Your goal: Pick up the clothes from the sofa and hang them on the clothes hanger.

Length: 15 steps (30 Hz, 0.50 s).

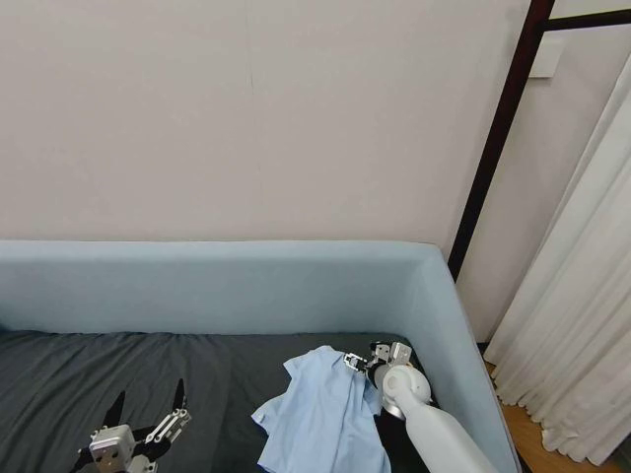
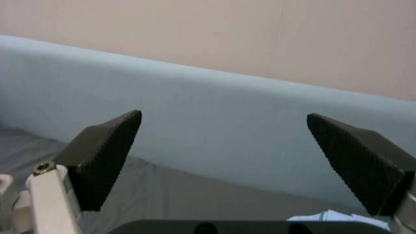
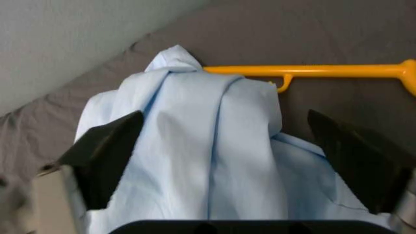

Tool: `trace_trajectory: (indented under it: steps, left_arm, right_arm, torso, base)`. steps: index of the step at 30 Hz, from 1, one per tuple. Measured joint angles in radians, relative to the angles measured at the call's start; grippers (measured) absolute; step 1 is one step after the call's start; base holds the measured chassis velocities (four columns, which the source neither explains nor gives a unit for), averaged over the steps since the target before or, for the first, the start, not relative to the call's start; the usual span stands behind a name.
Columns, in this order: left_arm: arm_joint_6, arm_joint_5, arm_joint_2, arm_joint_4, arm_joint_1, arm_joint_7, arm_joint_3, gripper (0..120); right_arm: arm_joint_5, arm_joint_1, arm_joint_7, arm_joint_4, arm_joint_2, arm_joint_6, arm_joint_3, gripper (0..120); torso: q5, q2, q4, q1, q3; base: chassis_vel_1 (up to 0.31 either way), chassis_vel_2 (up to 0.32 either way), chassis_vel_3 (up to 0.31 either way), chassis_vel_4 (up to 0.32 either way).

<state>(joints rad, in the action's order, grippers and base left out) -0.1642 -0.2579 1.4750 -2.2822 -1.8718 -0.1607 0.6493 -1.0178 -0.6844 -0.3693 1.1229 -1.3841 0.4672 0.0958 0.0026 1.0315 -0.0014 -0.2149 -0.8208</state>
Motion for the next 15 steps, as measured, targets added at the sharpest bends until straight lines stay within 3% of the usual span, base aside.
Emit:
trace_trajectory:
  steps: [8,10,15]
  left_arm:
    - [-0.001,0.002,0.002,-0.003,-0.004,-0.004,0.004,100]
    - [-0.003,0.002,0.002,-0.003,-0.003,-0.009,0.004,100]
    - [-0.011,0.003,0.002,0.009,0.0,-0.017,0.003,100]
  right_arm:
    - [0.011,-0.009,0.021,-0.005,-0.002,-0.001,0.007,67]
    - [0.018,-0.023,0.051,0.012,-0.001,-0.009,0.006,46]
    - [0.033,-0.038,0.1,0.023,0.001,-0.031,0.002,27]
  torso:
    - [0.0,0.0,-0.0001,0.0,0.0]
    - [0.0,0.0,-0.0001,0.0,0.0]
    - [0.0,0.0,-0.0001,0.0,0.0]
  base:
    - [0.0,0.0,0.0,0.0]
    - [0.0,0.0,0.0,0.0]
    - [0.0,0.0,0.0,0.0]
